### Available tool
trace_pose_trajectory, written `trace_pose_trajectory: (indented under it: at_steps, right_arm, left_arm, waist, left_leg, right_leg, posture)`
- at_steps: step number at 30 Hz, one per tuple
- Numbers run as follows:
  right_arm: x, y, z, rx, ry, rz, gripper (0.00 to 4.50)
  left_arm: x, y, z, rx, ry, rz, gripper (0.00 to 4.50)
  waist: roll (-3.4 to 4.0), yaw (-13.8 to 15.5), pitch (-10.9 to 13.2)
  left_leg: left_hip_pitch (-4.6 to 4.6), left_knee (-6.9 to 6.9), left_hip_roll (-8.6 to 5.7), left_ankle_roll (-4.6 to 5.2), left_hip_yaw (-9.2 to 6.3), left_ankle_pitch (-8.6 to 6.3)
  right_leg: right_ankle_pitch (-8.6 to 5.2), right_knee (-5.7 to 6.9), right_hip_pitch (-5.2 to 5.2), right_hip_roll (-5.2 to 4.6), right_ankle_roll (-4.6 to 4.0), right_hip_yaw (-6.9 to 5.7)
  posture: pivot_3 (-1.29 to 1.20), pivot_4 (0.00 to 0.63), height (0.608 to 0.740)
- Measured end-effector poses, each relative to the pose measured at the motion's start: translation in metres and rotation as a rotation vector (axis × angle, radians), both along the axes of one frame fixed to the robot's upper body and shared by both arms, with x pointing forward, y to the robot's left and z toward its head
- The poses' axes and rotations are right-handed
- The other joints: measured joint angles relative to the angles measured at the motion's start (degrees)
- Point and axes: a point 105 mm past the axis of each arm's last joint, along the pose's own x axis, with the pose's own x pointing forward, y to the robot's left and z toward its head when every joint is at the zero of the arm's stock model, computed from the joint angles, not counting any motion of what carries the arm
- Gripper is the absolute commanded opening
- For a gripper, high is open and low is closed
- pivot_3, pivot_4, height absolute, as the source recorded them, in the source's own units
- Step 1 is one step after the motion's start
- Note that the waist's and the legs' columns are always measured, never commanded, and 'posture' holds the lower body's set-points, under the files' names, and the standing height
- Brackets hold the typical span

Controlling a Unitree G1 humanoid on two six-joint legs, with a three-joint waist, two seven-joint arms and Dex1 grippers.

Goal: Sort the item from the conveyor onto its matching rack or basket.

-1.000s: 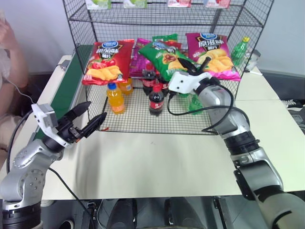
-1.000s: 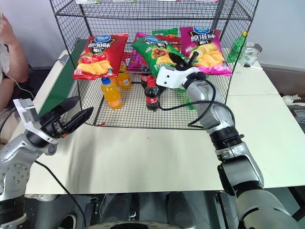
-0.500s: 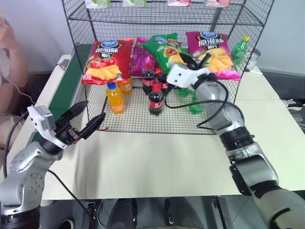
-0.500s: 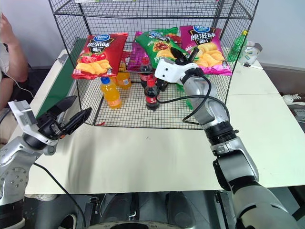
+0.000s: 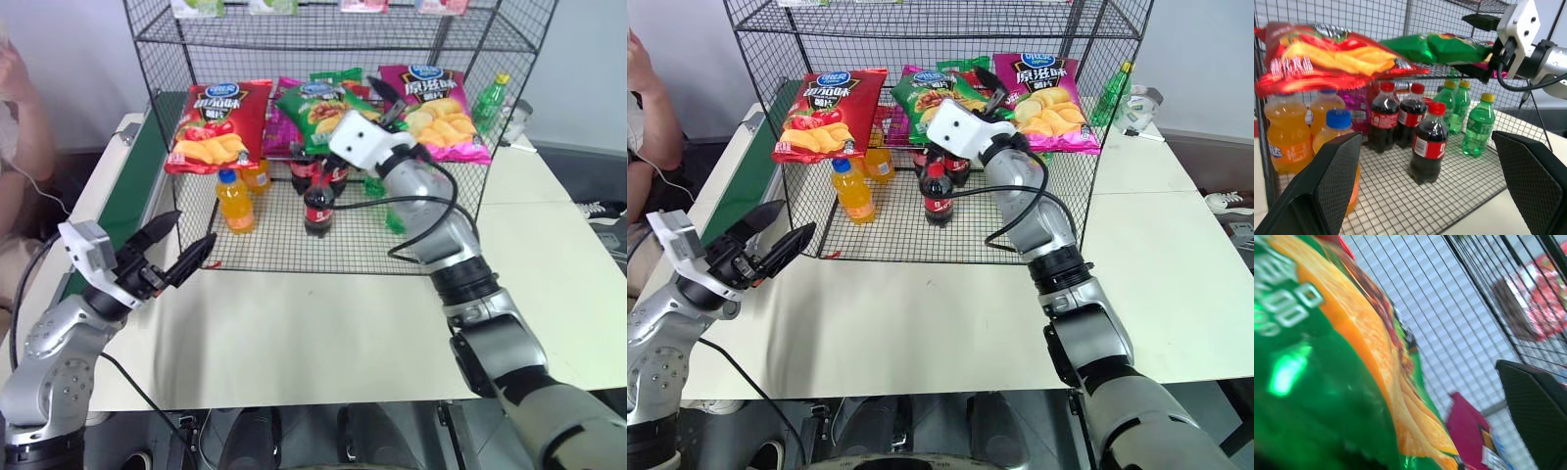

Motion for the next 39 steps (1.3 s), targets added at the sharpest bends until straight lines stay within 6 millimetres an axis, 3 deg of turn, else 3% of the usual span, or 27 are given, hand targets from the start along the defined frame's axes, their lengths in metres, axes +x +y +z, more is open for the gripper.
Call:
trace_pose_trajectory:
  at_steps: [15, 22, 29, 32, 35, 37, 39]
  right_arm:
    - [-0.024, 0.023, -0.001, 0.087, 0.114, 0.177, 4.47]
    - [-0.046, 0.033, 0.015, 0.152, 0.077, 0.318, 4.47]
    - [-0.062, 0.029, -0.01, 0.229, 0.213, 0.463, 4.47]
    - [-0.079, 0.029, -0.003, 0.356, 0.268, 0.606, 4.47]
    - [-0.102, 0.021, 0.014, 0.441, 0.271, 0.741, 4.47]
    - [-0.114, 0.004, 0.005, 0.45, 0.346, 0.79, 4.47]
    - [-0.122, -0.021, -0.02, 0.445, 0.488, 0.79, 4.47]
  left_arm:
    - [0.001, 0.0, 0.0, 0.013, -0.005, 0.006, 4.5]
    - [0.001, -0.001, -0.002, 0.008, -0.009, 0.008, 4.5]
    - [0.002, -0.003, -0.004, 0.018, -0.003, 0.004, 4.5]
    - [0.002, -0.002, -0.005, 0.028, 0.0, 0.008, 4.5]
    - [0.0, 0.0, -0.006, 0.073, 0.012, -0.004, 4.5]
    - [-0.003, 0.006, -0.006, 0.109, 0.025, -0.003, 4.5]
    - [-0.006, 0.02, -0.007, 0.148, 0.052, 0.011, 4.5]
  waist:
    - [0.0, 0.24, 0.0]
    - [-0.01, 0.29, -0.01]
    - [-0.01, 0.33, -0.01]
    - [-0.01, 0.25, 0.0]
    - [-0.01, 0.34, -0.01]
    - [-0.04, 0.63, -0.03]
    - [-0.04, 0.94, -0.02]
  left_leg:
    - [-0.09, 0.02, 0.0, 0.01, -0.01, 0.0]
    - [-0.12, 0.03, -0.01, 0.01, -0.01, 0.0]
    - [-0.13, 0.04, -0.01, 0.01, -0.02, -0.01]
    - [-0.13, 0.04, 0.0, 0.02, -0.02, -0.01]
    - [-0.13, 0.02, 0.01, 0.02, -0.06, -0.01]
    - [-0.11, 0.03, 0.0, 0.06, -0.14, -0.03]
    - [-0.08, 0.03, -0.03, 0.13, -0.17, -0.07]
  right_leg:
    - [0.0, 0.06, -0.11, -0.01, 0.0, 0.0]
    - [0.0, 0.07, -0.13, -0.01, 0.0, -0.01]
    - [0.0, 0.09, -0.13, -0.02, 0.0, -0.01]
    - [0.0, 0.11, -0.14, -0.01, 0.0, -0.01]
    - [0.0, 0.1, -0.12, -0.02, 0.0, -0.03]
    - [0.0, -0.08, 0.03, -0.05, 0.0, -0.11]
    - [0.0, -0.24, 0.17, -0.1, 0.0, -0.16]
  posture:
    - [0.0, 0.15, 0.739]
    - [0.0, 0.15, 0.739]
    - [0.0, 0.15, 0.739]
    - [0.0, 0.15, 0.739]
    - [0.0, 0.15, 0.739]
    - [0.0, 0.15, 0.739]
    - [0.0, 0.15, 0.739]
